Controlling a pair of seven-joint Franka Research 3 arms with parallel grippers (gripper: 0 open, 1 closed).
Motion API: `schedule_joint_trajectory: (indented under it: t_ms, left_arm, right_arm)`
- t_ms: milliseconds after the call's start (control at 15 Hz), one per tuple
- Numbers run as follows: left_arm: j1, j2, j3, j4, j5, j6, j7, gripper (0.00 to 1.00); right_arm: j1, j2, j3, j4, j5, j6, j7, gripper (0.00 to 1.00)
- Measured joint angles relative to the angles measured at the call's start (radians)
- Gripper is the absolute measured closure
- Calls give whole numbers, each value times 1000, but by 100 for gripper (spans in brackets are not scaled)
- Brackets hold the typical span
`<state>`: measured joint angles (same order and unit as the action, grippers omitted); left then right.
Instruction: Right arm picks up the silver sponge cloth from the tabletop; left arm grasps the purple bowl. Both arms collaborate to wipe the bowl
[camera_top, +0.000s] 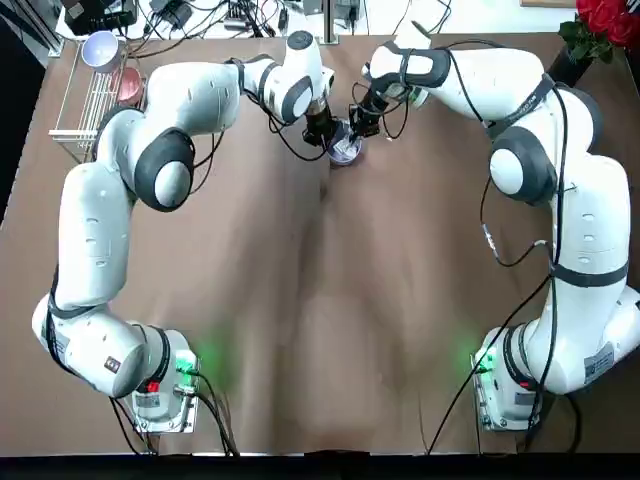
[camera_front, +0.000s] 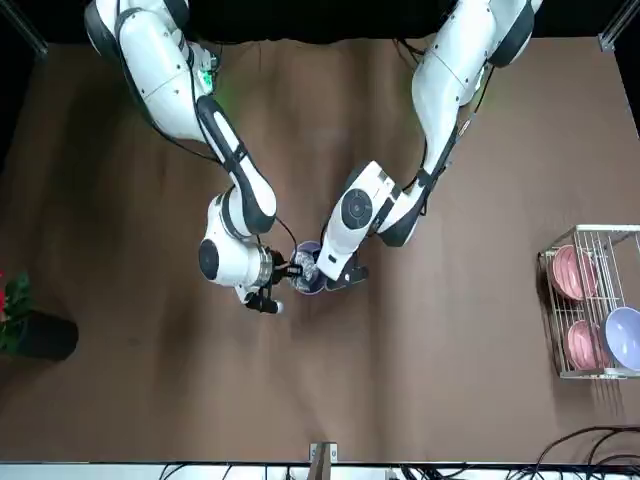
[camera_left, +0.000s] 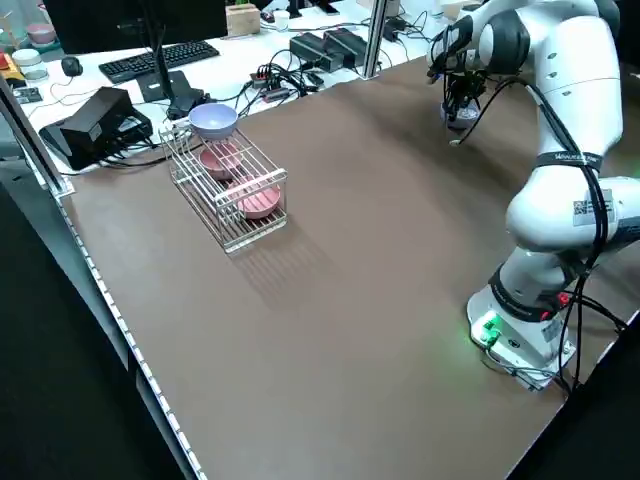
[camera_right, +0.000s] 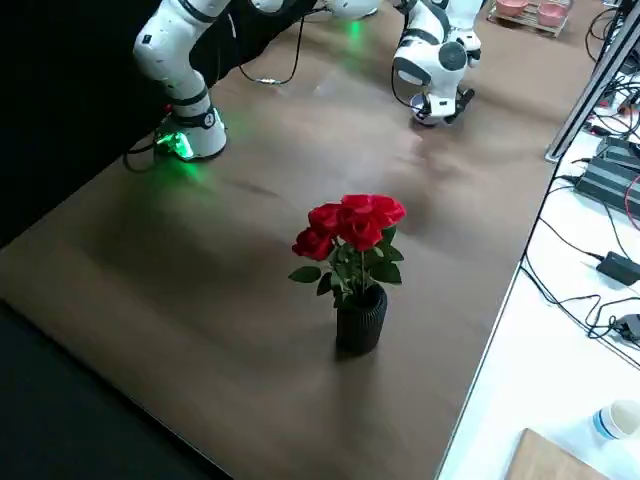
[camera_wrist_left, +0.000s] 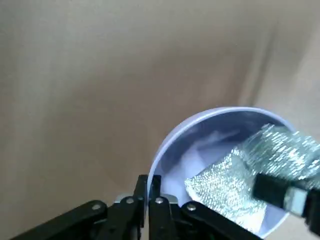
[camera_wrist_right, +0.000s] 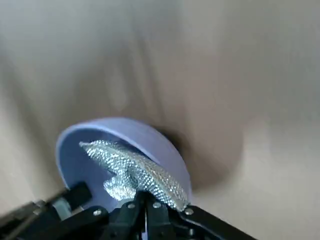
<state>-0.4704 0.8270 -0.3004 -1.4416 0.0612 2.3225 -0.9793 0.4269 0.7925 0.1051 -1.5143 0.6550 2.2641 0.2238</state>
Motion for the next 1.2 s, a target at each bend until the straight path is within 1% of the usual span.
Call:
schedule_joint_trajectory:
  t_ms: [67, 133, 200, 667, 1000, 1200]
  left_arm:
    - [0, 0, -3, 0, 0, 0, 0, 96]
    - [-3, 2, -6, 0, 0, -1, 0, 96]
    - [-3, 2, -7, 0, 0, -1, 0, 96]
    - [-4, 3, -8, -1, 0, -6, 0, 96]
    - [-5, 3, -10, 0, 0, 5, 0, 96]
    - [-6, 7, -11, 4, 0, 21, 0, 96]
  right_arm:
    - [0, 0, -3, 1, -7, -39, 0, 98]
    - [2, 1, -3, 0, -12, -107, 8, 98]
    - [6, 2, -3, 1, -13, -124, 10, 98]
    - [36, 8, -5, 9, -39, -123, 27, 98]
    - [33, 8, -20, 38, -160, -122, 28, 98]
    - [20, 8, -31, 66, -174, -130, 29, 98]
